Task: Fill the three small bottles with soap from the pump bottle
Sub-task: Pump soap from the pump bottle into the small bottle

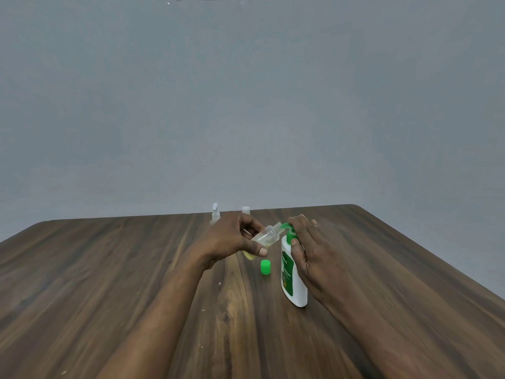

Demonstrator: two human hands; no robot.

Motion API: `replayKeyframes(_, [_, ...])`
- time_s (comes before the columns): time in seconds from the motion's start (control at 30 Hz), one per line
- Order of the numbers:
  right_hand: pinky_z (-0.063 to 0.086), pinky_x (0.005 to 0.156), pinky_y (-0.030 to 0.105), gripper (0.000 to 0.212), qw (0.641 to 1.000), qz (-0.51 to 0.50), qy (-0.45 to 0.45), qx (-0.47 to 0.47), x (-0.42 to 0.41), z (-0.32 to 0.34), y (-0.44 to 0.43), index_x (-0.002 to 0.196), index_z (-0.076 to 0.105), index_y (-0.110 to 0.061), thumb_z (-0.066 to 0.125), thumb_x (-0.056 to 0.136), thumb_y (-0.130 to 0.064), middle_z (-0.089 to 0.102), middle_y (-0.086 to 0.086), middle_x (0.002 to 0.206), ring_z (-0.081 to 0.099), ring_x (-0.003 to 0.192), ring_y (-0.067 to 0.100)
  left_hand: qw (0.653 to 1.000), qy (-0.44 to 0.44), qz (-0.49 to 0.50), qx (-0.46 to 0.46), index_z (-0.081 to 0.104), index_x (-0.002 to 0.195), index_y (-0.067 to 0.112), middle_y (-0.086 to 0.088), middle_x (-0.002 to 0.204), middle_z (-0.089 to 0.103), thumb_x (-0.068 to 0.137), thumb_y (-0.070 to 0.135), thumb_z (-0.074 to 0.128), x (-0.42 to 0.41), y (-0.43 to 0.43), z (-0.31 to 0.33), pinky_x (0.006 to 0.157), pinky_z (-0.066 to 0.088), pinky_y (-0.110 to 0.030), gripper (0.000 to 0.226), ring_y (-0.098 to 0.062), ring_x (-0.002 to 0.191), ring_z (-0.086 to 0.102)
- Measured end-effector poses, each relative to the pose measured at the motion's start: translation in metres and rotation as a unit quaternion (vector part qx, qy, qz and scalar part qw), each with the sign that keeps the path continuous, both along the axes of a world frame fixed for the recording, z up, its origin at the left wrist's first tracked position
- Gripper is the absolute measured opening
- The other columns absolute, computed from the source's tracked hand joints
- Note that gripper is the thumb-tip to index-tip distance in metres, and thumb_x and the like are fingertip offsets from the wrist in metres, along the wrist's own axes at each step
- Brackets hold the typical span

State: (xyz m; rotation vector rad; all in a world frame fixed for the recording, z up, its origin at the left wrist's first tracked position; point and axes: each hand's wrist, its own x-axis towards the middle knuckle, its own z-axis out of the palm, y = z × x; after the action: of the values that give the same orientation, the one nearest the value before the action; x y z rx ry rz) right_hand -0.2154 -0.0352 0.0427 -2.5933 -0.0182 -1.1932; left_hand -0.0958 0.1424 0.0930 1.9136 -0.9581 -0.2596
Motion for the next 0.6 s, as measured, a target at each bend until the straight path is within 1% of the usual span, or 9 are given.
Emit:
replayKeyframes(0.07, [0.021, 0.117, 0.028, 0.044, 1.0, -0.001, 0.001, 0.006, -0.0004, -0.0008, -0.0004, 0.142, 0.04, -0.014, 0.042, 0.098, -0.02, 0.04, 0.002, 0.148, 0.027, 0.141, 0.01, 1.0, -0.002, 0.002, -0.002, 0.076, 0.092, 0.024, 0.005, 0.08, 0.072, 0.063, 0.013, 0.094, 0.0008, 0.0003, 0.0, 0.071, 0.052, -0.022, 0.036, -0.005, 0.073, 0.064])
replayKeyframes(0.13, [0.02, 0.116, 0.026, 0.047, 1.0, -0.004, 0.001, 0.007, -0.0011, -0.0015, -0.001, 0.145, 0.036, -0.016, 0.042, 0.098, -0.02, 0.035, 0.001, 0.151, 0.023, 0.142, 0.01, 1.0, -0.004, 0.003, -0.005, 0.077, 0.094, 0.021, -0.005, 0.088, 0.075, 0.063, 0.012, 0.094, 0.001, 0.001, 0.0002, 0.073, 0.053, -0.026, 0.037, -0.01, 0.076, 0.066])
replayKeyframes(0.2, [0.019, 0.116, 0.024, 0.047, 1.0, -0.005, 0.005, 0.009, -0.0016, -0.0006, -0.0003, 0.145, 0.035, -0.016, 0.041, 0.099, -0.02, 0.034, 0.001, 0.151, 0.022, 0.143, 0.011, 1.0, -0.003, 0.005, -0.007, 0.077, 0.096, 0.019, -0.01, 0.094, 0.076, 0.063, 0.012, 0.094, 0.0012, 0.0018, 0.0004, 0.075, 0.054, -0.028, 0.038, -0.013, 0.079, 0.066])
replayKeyframes(0.27, [0.018, 0.113, 0.021, 0.046, 1.0, -0.008, -0.016, 0.01, -0.0015, 0.0001, 0.0011, 0.142, 0.041, -0.013, 0.041, 0.097, -0.02, 0.04, 0.003, 0.148, 0.021, 0.139, 0.007, 1.0, -0.001, 0.007, -0.008, 0.077, 0.094, 0.021, -0.007, 0.089, 0.075, 0.063, 0.012, 0.094, 0.0013, 0.0017, 0.0004, 0.074, 0.053, -0.026, 0.037, -0.012, 0.078, 0.065])
replayKeyframes(0.3, [0.018, 0.113, 0.02, 0.047, 1.0, -0.007, -0.022, 0.011, -0.0017, 0.0007, 0.0021, 0.141, 0.043, -0.011, 0.041, 0.095, -0.02, 0.043, 0.004, 0.146, 0.022, 0.136, 0.004, 1.0, 0.002, 0.007, -0.009, 0.077, 0.093, 0.022, -0.002, 0.084, 0.073, 0.062, 0.012, 0.095, 0.0013, 0.0016, 0.0005, 0.073, 0.052, -0.025, 0.037, -0.01, 0.076, 0.064])
replayKeyframes(0.4, [0.018, 0.116, 0.023, 0.048, 1.0, -0.001, -0.006, -0.005, -0.0003, 0.0006, 0.002, 0.14, 0.044, -0.011, 0.032, 0.096, -0.027, 0.044, 0.003, 0.146, 0.027, 0.138, 0.007, 1.0, 0.002, 0.006, -0.006, 0.077, 0.092, 0.023, 0.009, 0.078, 0.07, 0.062, 0.013, 0.095, 0.0023, 0.0009, 0.0003, 0.07, 0.051, -0.021, 0.037, -0.005, 0.073, 0.063])
replayKeyframes(0.43, [0.018, 0.117, 0.025, 0.05, 1.0, -0.001, -0.001, -0.01, 0.0005, -0.0003, 0.0013, 0.14, 0.044, -0.011, 0.028, 0.096, -0.03, 0.043, 0.003, 0.146, 0.029, 0.139, 0.009, 1.0, 0.003, 0.005, -0.005, 0.077, 0.092, 0.023, 0.01, 0.077, 0.07, 0.062, 0.013, 0.095, 0.0026, 0.0009, -0.0003, 0.069, 0.052, -0.021, 0.037, -0.004, 0.072, 0.063])
replayKeyframes(0.5, [0.018, 0.116, 0.024, 0.049, 1.0, -0.007, 0.0, -0.008, 0.0017, -0.0009, 0.0, 0.139, 0.045, -0.011, 0.028, 0.097, -0.03, 0.045, 0.003, 0.145, 0.033, 0.139, 0.013, 1.0, 0.005, 0.002, -0.003, 0.076, 0.092, 0.023, 0.009, 0.077, 0.07, 0.062, 0.012, 0.095, 0.0029, 0.0007, -0.0015, 0.07, 0.052, -0.021, 0.037, -0.004, 0.072, 0.063])
replayKeyframes(0.6, [0.018, 0.117, 0.026, 0.054, 1.0, -0.006, 0.006, -0.012, 0.0027, -0.002, 0.0002, 0.14, 0.044, -0.011, 0.023, 0.095, -0.035, 0.044, 0.002, 0.145, 0.032, 0.139, 0.012, 1.0, 0.004, 0.002, -0.003, 0.076, 0.092, 0.023, 0.007, 0.078, 0.072, 0.062, 0.012, 0.095, 0.0029, 0.0004, -0.0018, 0.072, 0.053, -0.024, 0.037, -0.005, 0.073, 0.065])
